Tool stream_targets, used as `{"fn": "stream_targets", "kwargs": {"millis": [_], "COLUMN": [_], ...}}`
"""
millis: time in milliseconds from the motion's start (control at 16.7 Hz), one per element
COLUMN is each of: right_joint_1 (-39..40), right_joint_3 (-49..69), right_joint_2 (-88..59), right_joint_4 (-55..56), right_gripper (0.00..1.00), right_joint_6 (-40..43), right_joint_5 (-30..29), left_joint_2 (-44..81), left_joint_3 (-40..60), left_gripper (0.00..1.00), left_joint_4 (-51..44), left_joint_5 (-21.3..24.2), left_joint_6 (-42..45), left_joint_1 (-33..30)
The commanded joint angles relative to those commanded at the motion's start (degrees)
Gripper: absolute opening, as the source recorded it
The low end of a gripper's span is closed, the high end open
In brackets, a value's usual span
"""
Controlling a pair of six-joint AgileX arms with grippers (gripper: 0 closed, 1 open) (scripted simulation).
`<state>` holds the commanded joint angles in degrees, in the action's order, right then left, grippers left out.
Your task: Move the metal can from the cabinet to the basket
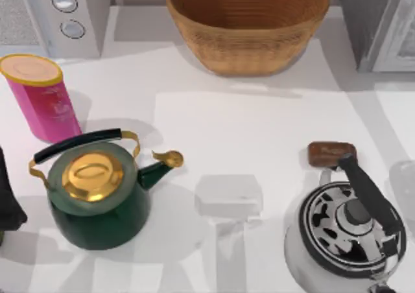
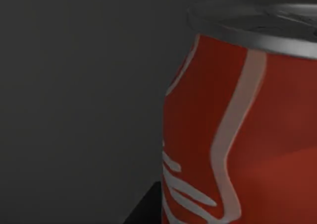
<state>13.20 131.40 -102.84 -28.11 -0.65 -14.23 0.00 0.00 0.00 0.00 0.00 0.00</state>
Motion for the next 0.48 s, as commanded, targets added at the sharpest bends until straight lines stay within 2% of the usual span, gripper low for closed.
{"fn": "stream_targets", "kwargs": {"millis": [480], "right_joint_1": [7.21], "right_joint_3": [-8.11], "right_joint_2": [19.72], "right_joint_4": [-11.67], "right_gripper": [0.00], "right_joint_6": [-0.05], "right_joint_5": [-7.21], "left_joint_2": [0.00], "left_joint_3": [0.00], "left_gripper": [1.00], "left_joint_4": [0.00], "left_joint_5": [0.00], "left_joint_6": [0.00], "left_joint_1": [0.00]}}
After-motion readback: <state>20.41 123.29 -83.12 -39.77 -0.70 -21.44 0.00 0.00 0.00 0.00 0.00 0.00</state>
